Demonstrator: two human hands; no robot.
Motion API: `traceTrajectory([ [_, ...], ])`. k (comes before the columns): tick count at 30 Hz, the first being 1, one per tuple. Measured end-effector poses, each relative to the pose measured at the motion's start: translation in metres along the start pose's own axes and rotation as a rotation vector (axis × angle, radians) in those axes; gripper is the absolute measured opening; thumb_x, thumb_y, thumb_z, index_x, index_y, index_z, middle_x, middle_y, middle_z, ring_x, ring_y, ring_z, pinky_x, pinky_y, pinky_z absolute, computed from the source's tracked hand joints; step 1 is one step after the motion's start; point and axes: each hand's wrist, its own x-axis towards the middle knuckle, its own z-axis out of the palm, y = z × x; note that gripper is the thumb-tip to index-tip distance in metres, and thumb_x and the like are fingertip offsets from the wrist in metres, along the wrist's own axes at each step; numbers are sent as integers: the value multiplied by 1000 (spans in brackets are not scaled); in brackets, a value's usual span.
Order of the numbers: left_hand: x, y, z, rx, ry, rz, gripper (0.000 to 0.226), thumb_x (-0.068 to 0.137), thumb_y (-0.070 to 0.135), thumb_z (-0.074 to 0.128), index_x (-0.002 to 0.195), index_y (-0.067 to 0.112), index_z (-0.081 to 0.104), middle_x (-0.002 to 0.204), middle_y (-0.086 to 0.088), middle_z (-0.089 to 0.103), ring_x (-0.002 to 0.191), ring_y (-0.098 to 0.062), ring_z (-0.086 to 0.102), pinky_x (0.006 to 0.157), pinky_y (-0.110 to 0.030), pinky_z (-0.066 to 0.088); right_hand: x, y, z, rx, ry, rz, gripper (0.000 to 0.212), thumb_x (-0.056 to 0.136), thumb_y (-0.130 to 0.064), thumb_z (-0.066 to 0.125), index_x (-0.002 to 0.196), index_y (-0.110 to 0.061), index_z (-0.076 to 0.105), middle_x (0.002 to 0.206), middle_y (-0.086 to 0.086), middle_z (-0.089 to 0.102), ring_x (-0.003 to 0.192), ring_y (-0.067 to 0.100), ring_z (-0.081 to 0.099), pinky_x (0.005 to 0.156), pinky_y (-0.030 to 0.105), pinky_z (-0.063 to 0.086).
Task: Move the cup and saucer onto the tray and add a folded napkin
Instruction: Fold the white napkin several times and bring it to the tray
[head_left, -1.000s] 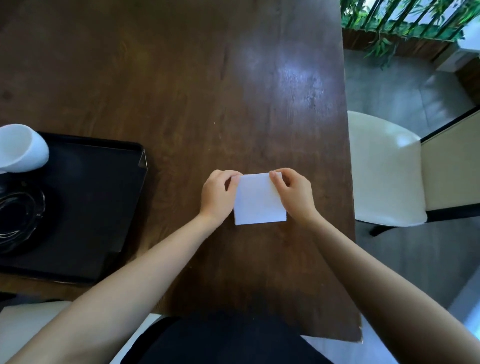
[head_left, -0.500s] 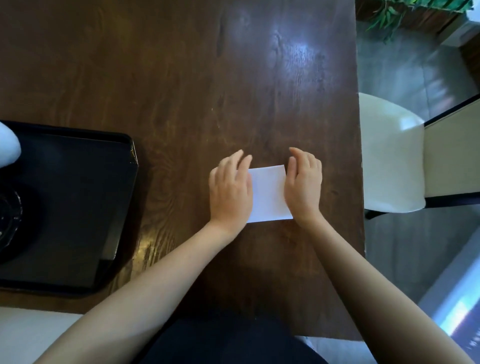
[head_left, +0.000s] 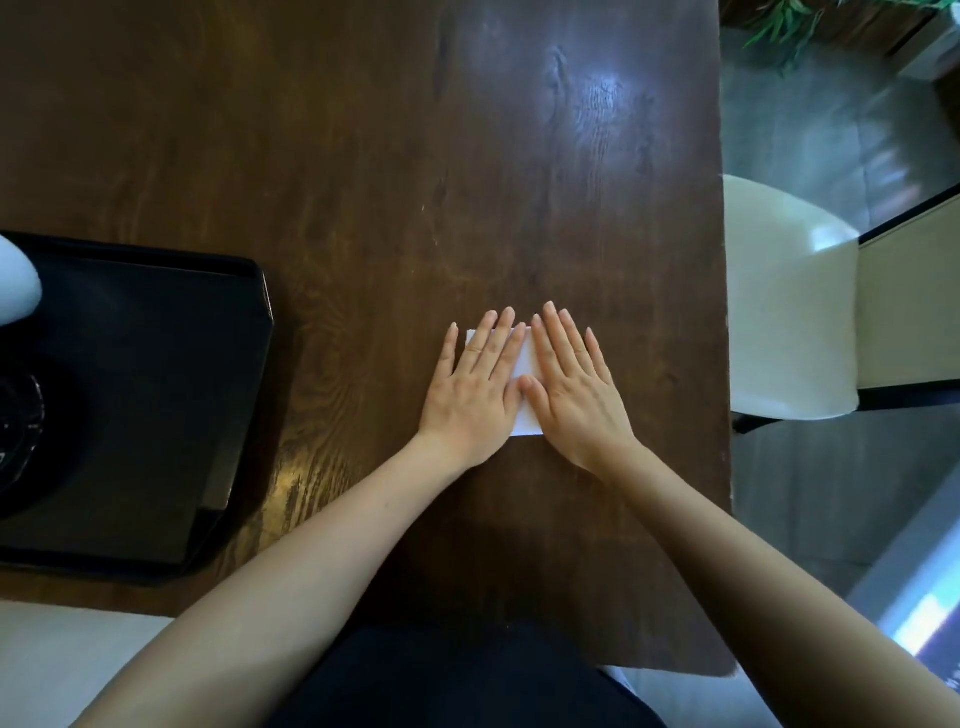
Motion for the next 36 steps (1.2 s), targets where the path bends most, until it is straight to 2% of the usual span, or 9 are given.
traceTrajectory([
  [6,1,-9,-4,14,-26,61,58,92,44,-3,143,19,-16,158,-1,-6,145,-16,-7,117,-45,-3,-1,4,0,-45,-18,-7,66,92,-56,-1,145,-20,-14,155,-3,-19,143,9,-18,118,30,-12],
  [11,13,-29,-22,-22,-55,167,53,98,32,26,148,22,10,157,3,16,143,-14,15,117,-39,1,-17,21,-8,-46,-60,45,64,93,-55,3,146,-21,-13,158,-4,-12,141,7,-19,118,32,-13],
  [14,21,-30,-37,-184,-17,195,45,96,16,38,141,18,35,147,-2,39,134,-21,34,114,-34,17,-43,25,-20,206,15,174,58,98,-45,19,150,-20,10,160,-4,4,143,6,-7,118,29,-1],
  [16,25,-26,-45,-307,-9,139,40,94,10,42,133,16,45,137,-5,50,126,-24,40,103,-38,34,-66,17,-25,369,223,257,46,100,-32,34,143,-16,36,152,0,34,142,12,24,112,27,20],
  [19,30,-20,-52,-362,-19,90,37,92,9,44,128,14,50,126,-8,55,117,-26,45,94,-39,43,-93,-2,-23,537,324,472,25,96,-20,47,112,-9,61,109,6,68,98,22,65,87,32,51],
  [22,30,-13,-57,-494,-87,-7,38,90,13,52,128,14,50,121,-9,54,108,-23,52,86,-32,45,-96,-19,-22,883,133,713,18,96,-21,46,103,-10,60,78,3,68,62,18,69,60,29,60],
  [26,23,-3,-58,-580,-149,-183,40,87,19,59,125,10,51,120,-10,55,104,-23,55,82,-28,43,-80,-19,-27,1056,112,800,14,95,-19,47,105,-13,54,92,8,68,69,16,71,69,34,61],
  [30,13,1,-62,-760,-223,-401,27,86,15,56,112,8,59,102,-5,58,97,-22,56,69,-27,43,-71,-20,-27,1085,89,803,22,92,-17,51,112,-10,51,103,9,64,79,18,69,66,31,60],
  [36,-8,4,-71,-1161,-356,-596,27,92,21,52,114,5,58,114,-9,62,101,-23,61,77,-33,50,-72,-20,-27,1119,49,775,38,92,-22,54,125,-5,50,106,6,61,89,20,65,61,22,53],
])
